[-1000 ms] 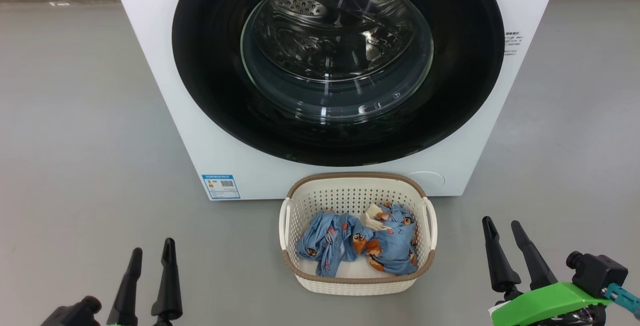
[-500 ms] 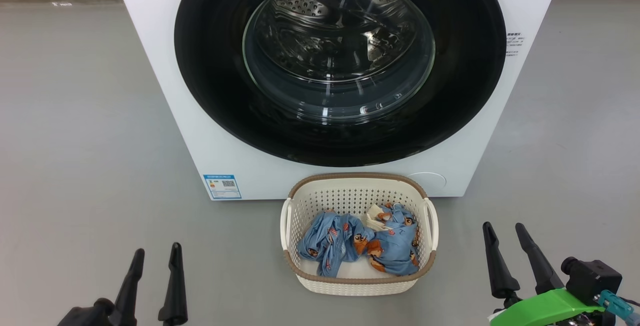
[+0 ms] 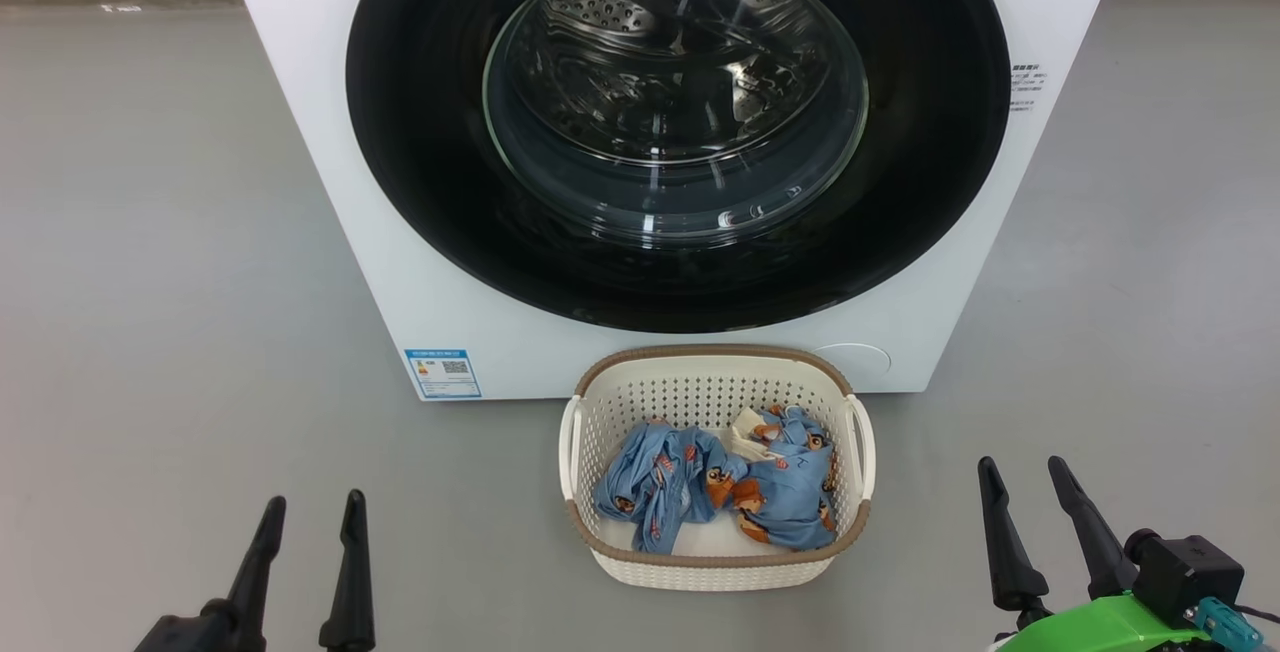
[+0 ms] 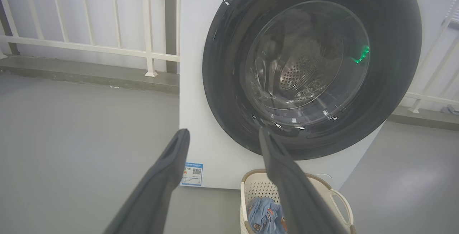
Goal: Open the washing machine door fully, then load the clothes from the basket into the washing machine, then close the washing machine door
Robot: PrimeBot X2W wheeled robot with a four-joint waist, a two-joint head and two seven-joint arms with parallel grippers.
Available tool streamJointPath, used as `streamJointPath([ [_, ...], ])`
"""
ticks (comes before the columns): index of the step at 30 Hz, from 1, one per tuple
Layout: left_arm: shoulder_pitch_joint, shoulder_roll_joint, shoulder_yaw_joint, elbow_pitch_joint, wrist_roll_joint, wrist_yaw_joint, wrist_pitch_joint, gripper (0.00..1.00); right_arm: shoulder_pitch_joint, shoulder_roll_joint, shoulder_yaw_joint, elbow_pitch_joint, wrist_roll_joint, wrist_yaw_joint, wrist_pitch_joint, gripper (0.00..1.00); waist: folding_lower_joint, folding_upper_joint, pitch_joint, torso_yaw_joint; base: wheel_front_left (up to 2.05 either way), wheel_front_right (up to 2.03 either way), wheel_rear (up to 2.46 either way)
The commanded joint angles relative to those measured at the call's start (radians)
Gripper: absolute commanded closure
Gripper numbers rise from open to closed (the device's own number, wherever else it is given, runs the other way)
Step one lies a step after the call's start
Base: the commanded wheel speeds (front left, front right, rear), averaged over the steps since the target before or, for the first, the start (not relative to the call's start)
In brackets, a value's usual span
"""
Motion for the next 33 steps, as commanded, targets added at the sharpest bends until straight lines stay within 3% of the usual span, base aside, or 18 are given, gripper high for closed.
streamJointPath([
  [1,-0.015,0.017,0.036,-0.02,0.01,-0.007,-0.011,0.0,-0.01,-0.008,0.022,-0.023,-0.013,0.006,-0.013,0.0,0.0,0.0,0.0,-0.001,0.0,0.0,0.0],
  [19,-0.027,0.002,0.065,-0.032,0.069,-0.007,-0.011,0.0,-0.015,-0.004,0.015,-0.023,-0.017,0.006,-0.013,0.0,0.0,0.0,0.015,0.003,0.05,0.11,-0.15],
  [33,-0.053,0.001,0.067,-0.031,0.074,-0.007,-0.011,0.0,-0.037,-0.003,0.001,-0.025,-0.013,0.006,-0.013,0.0,0.0,0.0,0.046,0.004,0.92,1.05,-1.97],
])
